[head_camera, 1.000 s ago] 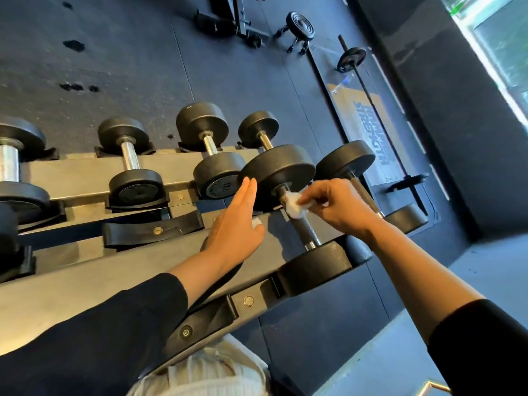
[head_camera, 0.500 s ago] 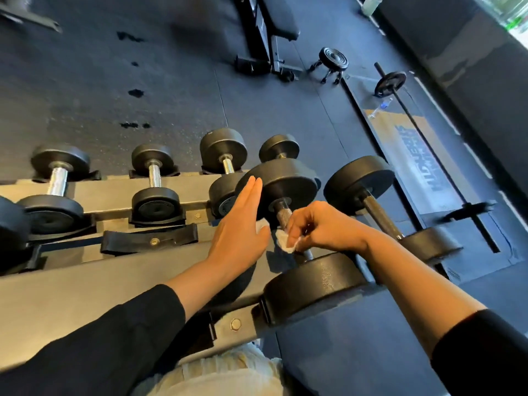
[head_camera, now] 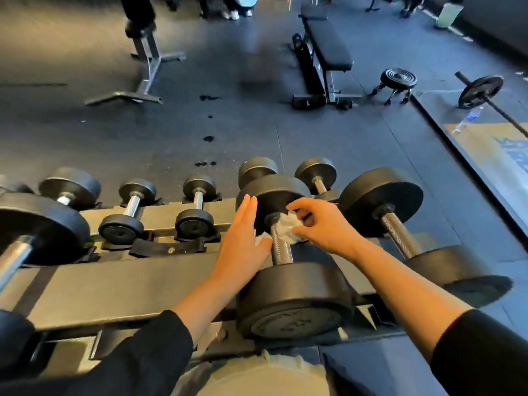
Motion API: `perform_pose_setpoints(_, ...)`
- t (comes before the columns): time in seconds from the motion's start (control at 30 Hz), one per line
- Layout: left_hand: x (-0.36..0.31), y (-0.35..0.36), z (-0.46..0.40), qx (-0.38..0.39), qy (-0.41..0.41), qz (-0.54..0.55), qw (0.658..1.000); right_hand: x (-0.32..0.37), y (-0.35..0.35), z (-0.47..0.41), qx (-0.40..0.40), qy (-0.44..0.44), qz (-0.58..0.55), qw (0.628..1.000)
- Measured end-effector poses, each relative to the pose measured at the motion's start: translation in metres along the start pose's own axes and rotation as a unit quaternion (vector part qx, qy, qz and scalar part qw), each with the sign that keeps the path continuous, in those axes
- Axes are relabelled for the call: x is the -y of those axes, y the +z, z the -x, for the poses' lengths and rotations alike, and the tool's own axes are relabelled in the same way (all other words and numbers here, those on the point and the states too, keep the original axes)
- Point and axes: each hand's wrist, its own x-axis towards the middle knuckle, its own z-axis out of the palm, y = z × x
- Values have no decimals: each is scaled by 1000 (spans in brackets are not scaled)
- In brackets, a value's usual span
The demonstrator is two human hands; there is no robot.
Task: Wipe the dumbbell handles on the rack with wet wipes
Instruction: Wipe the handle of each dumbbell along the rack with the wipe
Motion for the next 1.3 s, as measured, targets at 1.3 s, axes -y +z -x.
perform_pose_setpoints(1.3,-54,20,9,-35,-122,-100,987,-45,39,26,0,0,-387,922)
